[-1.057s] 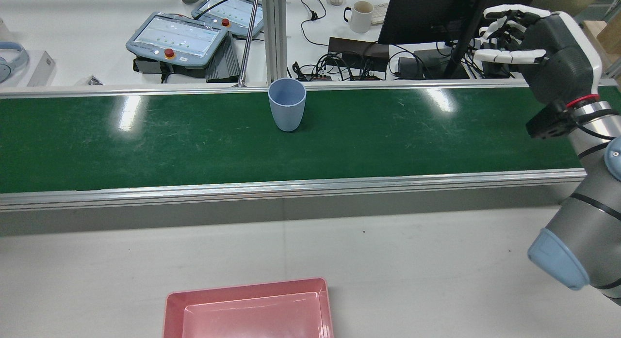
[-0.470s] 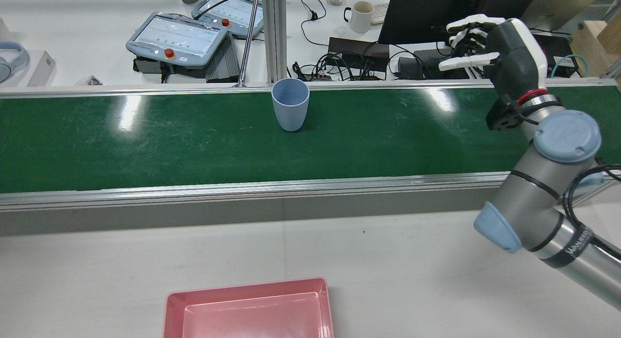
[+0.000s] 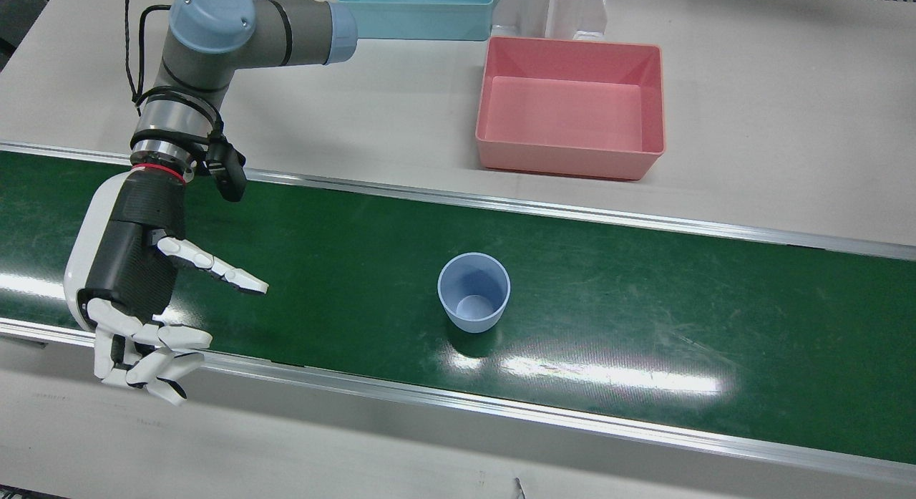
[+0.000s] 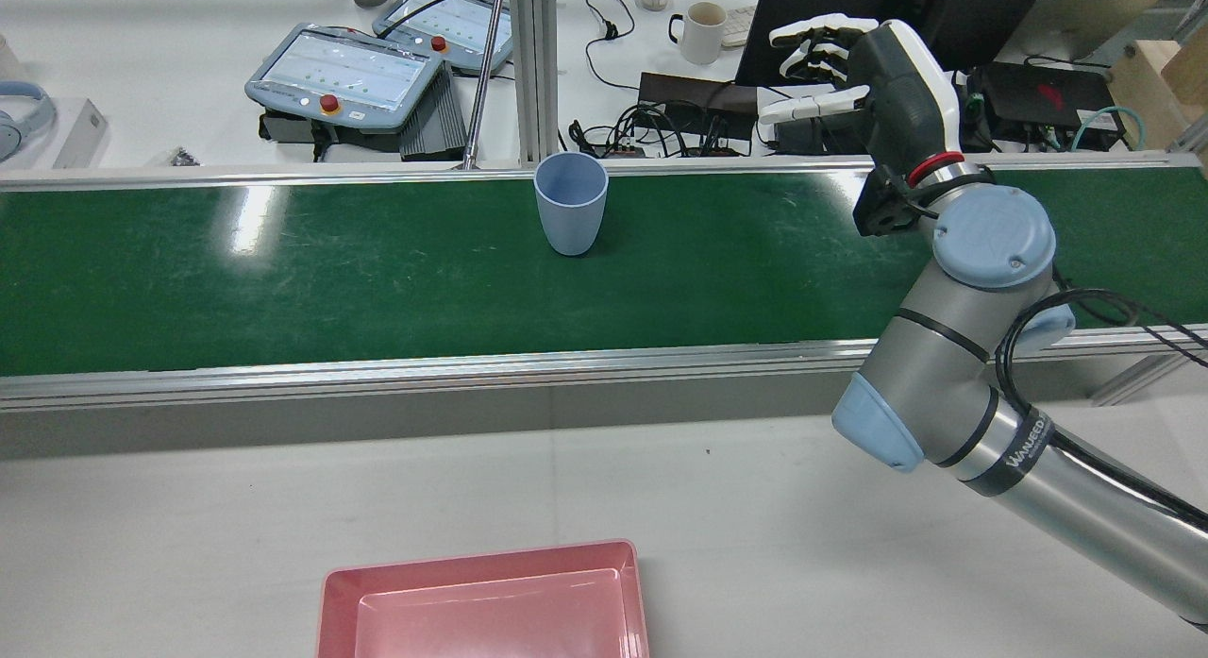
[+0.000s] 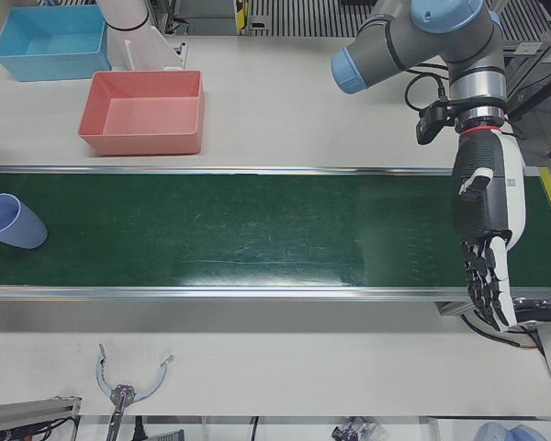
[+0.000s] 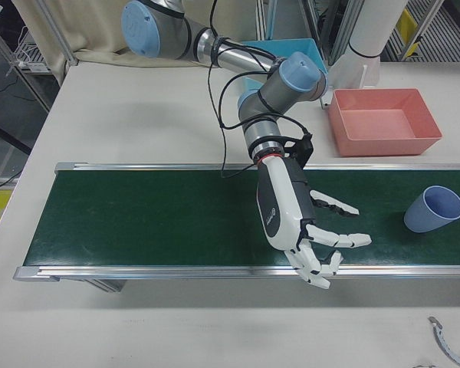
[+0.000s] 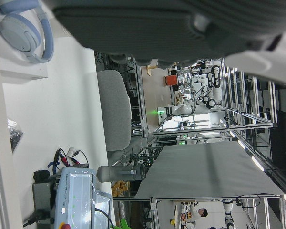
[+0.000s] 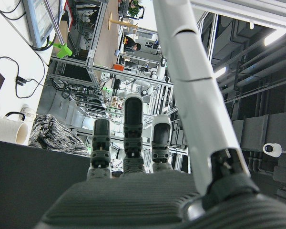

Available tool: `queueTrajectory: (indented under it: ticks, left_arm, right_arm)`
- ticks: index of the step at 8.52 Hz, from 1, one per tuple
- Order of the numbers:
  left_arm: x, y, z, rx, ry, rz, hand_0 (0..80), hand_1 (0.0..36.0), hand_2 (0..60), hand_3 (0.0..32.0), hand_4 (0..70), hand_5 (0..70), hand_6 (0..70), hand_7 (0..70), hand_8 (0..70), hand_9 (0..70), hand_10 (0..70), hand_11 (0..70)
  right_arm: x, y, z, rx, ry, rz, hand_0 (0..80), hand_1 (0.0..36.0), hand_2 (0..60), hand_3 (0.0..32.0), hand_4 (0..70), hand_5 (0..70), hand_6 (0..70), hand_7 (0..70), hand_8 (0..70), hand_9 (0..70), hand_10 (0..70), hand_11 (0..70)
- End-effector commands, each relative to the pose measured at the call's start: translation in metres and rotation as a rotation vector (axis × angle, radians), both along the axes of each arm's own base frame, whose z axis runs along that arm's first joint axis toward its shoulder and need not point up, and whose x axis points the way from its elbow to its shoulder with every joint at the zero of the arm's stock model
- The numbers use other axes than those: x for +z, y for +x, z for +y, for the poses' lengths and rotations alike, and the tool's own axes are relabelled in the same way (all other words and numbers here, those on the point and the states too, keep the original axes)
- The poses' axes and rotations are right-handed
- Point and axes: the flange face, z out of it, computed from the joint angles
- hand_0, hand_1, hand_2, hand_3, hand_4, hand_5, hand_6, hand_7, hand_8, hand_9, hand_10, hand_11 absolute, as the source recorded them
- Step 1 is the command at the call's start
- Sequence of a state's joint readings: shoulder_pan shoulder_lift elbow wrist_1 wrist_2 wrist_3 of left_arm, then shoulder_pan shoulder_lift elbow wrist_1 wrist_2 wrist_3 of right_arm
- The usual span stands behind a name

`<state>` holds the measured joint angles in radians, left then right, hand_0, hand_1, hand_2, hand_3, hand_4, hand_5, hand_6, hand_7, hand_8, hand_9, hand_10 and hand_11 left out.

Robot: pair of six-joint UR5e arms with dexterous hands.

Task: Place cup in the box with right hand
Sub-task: 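Lower the open right hand onto the belt just beyond the cup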

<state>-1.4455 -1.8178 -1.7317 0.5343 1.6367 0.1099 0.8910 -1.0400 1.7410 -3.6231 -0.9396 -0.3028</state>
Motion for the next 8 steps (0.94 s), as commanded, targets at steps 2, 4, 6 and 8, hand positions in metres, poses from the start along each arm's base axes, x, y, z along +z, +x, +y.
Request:
queueTrajectory:
  ticks: [2, 4, 6, 8]
  left_arm:
    - [0.0, 0.0, 0.0, 0.002, 0.002, 0.0, 0.0, 0.0, 0.0, 0.0, 0.0, 0.0, 0.0, 0.0, 0.0, 0.0, 0.0, 0.0]
    - [0.0, 0.0, 0.0, 0.0, 0.0, 0.001, 0.0, 0.0, 0.0, 0.0, 0.0, 0.0, 0.0, 0.0, 0.0, 0.0, 0.0, 0.0]
    - [0.0, 0.0, 0.0, 0.001, 0.001, 0.0, 0.0, 0.0, 0.0, 0.0, 0.0, 0.0, 0.0, 0.0, 0.0, 0.0, 0.0, 0.0]
    - [0.0, 0.0, 0.0, 0.0, 0.0, 0.001, 0.0, 0.0, 0.0, 0.0, 0.0, 0.0, 0.0, 0.0, 0.0, 0.0, 0.0, 0.0]
  right_arm:
    - [-0.007, -0.064, 0.03, -0.067, -0.02, 0.038, 69.2, 19.5, 0.0, 10.2, 47.6, 9.9, 17.1, 70.0, 32.6, 46.7, 13.5, 20.4]
    - [-0.012, -0.066, 0.033, -0.069, -0.012, 0.035, 67.1, 19.6, 0.0, 11.4, 42.8, 10.1, 16.7, 70.0, 32.4, 46.0, 13.5, 20.6]
    - [-0.004, -0.065, 0.035, -0.071, -0.02, 0.041, 59.0, 13.9, 0.0, 13.4, 39.3, 8.4, 15.7, 70.0, 31.3, 44.9, 12.5, 18.6]
    - [0.008, -0.069, 0.04, -0.082, -0.03, 0.057, 42.3, 0.1, 0.0, 16.2, 38.8, 3.3, 13.6, 70.0, 29.4, 43.0, 11.9, 16.1]
